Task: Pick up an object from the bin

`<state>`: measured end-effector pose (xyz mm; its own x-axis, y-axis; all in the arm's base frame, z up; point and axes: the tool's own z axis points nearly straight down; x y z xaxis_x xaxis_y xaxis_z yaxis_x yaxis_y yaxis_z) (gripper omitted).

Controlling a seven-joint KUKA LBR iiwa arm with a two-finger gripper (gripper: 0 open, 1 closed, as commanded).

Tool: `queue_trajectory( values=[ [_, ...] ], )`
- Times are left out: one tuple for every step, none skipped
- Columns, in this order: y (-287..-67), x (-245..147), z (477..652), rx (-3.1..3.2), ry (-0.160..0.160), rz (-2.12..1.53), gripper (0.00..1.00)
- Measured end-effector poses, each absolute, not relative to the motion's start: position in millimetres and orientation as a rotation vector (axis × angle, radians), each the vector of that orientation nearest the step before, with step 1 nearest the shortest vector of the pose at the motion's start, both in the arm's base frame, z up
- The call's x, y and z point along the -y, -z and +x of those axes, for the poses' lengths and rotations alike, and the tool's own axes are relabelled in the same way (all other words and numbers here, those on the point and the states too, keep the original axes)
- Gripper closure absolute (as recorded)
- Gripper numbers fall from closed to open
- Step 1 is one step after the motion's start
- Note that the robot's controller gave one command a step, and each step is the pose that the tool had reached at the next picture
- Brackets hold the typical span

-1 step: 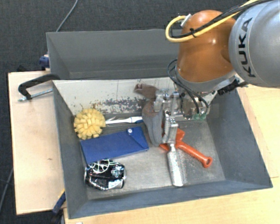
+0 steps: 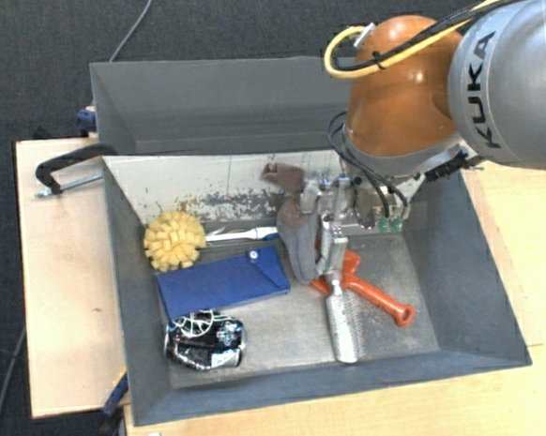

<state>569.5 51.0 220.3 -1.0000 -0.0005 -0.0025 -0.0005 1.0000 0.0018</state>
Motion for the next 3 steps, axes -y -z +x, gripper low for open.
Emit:
queue_trajectory(
  values=[
    [-149.4,-91.4,573.3,-3.137,-0.004,0.108,0.0],
    [-138.9,-112.6,568.3,-3.135,-0.005,0.208,0.0],
    [-132.2,-131.5,581.6,-3.128,-0.008,0.17,0.0]
  ],
)
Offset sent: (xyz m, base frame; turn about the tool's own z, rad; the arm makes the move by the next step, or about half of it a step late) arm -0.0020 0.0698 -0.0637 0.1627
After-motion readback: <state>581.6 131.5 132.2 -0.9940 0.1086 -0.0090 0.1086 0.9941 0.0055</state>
